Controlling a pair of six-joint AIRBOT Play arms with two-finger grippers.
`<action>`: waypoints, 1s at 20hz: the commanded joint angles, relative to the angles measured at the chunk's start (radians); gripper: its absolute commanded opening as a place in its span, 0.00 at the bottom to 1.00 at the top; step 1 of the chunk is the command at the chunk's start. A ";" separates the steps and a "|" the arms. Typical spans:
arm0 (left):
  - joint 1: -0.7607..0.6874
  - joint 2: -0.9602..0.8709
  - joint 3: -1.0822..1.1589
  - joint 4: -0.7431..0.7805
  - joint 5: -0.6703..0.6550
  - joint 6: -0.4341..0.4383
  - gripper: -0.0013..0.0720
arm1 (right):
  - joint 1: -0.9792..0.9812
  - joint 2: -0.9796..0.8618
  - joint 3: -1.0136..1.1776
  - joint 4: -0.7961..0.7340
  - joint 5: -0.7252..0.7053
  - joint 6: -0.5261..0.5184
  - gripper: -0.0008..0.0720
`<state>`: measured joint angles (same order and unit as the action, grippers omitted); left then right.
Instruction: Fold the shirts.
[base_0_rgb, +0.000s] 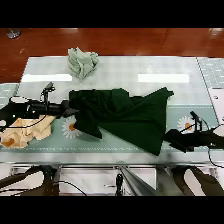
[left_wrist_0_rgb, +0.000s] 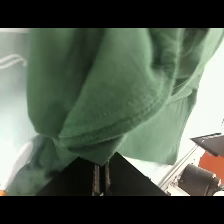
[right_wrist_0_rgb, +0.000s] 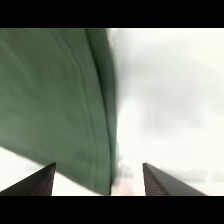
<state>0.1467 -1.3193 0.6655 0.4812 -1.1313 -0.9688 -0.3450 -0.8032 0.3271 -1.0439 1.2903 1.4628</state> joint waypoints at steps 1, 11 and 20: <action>0.001 -0.002 0.013 -0.003 -0.014 0.011 0.05 | 0.109 -0.105 -0.007 0.040 -0.001 -0.018 0.86; 0.018 0.017 0.147 -0.007 -0.135 -0.039 0.04 | 0.315 -0.257 0.241 0.203 -0.221 -0.116 0.04; 0.070 0.142 1.157 -0.010 -0.006 -0.288 0.04 | 0.315 -0.252 1.527 -0.045 -0.059 0.056 0.04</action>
<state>0.1871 -1.2018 1.5166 0.4706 -1.1862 -1.1664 -0.0326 -1.0565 1.4719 -1.0008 1.1584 1.4693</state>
